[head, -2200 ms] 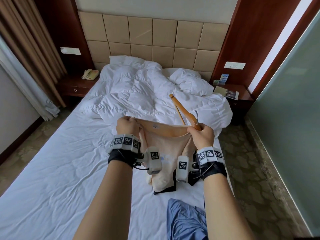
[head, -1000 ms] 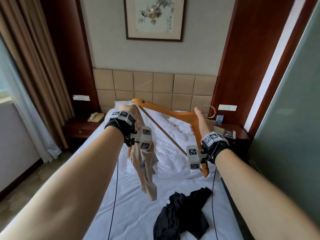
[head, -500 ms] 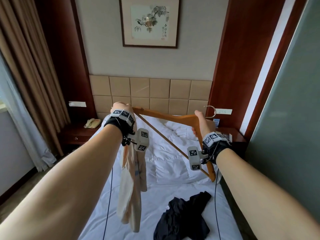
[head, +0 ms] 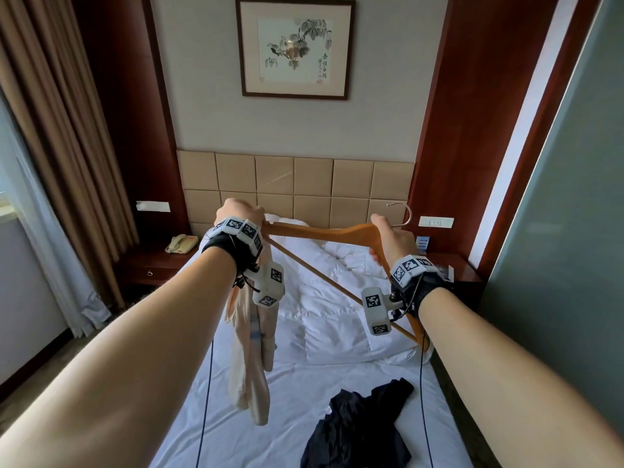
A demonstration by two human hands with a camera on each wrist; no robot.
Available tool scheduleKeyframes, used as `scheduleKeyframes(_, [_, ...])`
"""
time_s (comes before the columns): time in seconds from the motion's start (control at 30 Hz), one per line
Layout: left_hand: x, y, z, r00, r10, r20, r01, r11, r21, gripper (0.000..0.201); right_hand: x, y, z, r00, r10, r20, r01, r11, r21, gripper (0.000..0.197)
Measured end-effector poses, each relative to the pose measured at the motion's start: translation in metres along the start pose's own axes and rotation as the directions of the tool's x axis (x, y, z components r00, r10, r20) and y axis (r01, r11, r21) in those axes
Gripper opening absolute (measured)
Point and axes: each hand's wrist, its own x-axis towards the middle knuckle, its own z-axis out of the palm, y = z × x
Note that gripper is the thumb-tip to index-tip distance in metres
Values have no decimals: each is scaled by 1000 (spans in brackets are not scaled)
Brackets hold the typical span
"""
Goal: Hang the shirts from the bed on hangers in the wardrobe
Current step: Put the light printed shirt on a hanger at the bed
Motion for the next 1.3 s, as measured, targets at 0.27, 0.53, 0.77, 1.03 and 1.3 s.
scheduleKeyframes(0.27, [-9,5,11,983,92,162,-116,982,150,13,-7,-15,16,987,-125,104,138,982,-129,65])
scheduleKeyframes(0.53, [-16,16,18,958,158,240,-201,965,167,15,-9,-28,25,949,-142,281,179,977,-113,71])
scheduleKeyframes(0.77, [-27,45,25,919,298,258,-335,935,116,16,-20,-49,41,895,-169,414,283,930,-234,20])
scheduleKeyframes(1.03, [-35,75,26,887,382,260,-419,902,102,24,-18,-60,46,885,-170,434,311,909,-278,19])
scheduleKeyframes(1.3, [-54,97,27,848,417,327,-490,852,184,33,-15,-65,47,884,-195,425,340,892,-299,21])
